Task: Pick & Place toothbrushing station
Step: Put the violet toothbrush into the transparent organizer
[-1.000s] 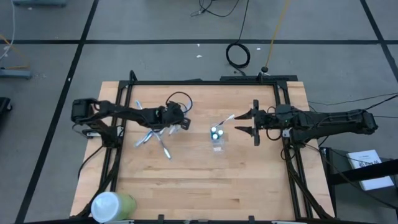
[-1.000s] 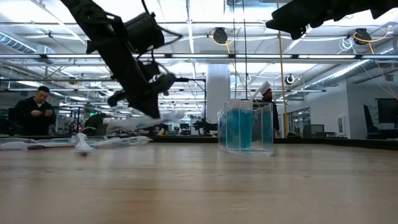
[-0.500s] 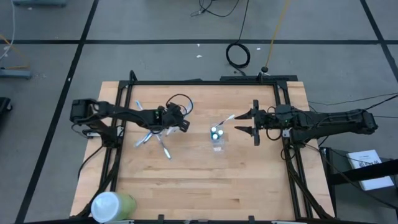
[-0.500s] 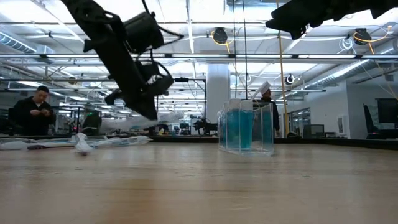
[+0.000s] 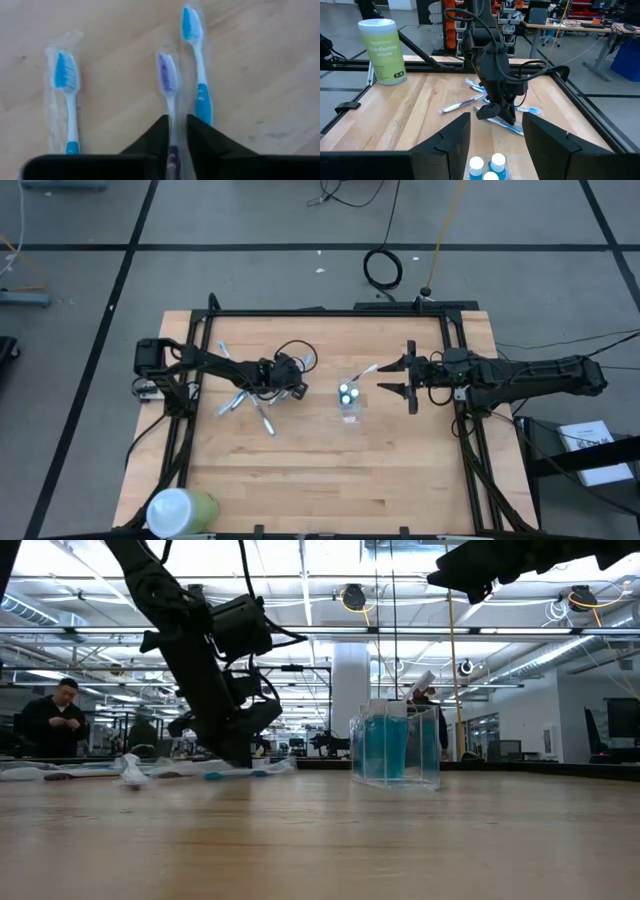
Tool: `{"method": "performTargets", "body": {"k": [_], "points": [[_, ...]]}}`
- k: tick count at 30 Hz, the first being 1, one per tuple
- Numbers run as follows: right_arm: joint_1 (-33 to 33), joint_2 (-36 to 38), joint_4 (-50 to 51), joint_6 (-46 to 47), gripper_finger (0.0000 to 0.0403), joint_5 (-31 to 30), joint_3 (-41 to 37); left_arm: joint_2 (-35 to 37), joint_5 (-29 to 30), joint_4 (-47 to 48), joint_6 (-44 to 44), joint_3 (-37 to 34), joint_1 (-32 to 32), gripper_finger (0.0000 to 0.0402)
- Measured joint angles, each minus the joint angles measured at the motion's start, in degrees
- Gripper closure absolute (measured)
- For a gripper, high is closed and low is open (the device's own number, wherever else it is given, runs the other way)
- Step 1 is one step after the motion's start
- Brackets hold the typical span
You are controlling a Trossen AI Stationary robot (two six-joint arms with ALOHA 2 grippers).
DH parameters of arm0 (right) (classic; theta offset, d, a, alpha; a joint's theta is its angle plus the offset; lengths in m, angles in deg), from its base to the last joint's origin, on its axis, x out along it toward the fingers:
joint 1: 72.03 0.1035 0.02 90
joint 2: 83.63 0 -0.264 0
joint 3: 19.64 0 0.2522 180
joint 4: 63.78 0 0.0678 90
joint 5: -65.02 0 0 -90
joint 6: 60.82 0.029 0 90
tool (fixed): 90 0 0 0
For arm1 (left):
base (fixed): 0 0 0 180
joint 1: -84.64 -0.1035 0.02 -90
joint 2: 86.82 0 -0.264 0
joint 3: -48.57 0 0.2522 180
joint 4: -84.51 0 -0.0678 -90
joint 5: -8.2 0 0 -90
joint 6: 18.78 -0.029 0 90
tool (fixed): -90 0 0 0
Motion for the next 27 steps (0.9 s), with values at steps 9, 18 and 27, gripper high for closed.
{"method": "performTargets", "body": {"k": [9,18,27], "points": [[0.0,0.0,0.0,0.0,0.0232,0.0,0.0,-0.4,1.7,1.8,-1.2,0.0,-1.6,0.0203],[0.0,0.0,0.0,0.0,0.0232,0.0,0.0,-0.4,5.1,5.9,0.5,0.0,-3.8,0.0195],[0.0,0.0,0.0,0.0,0.0232,0.0,0.0,-0.4,-0.9,-0.7,0.8,0.0,-2.6,0.0205]]}}
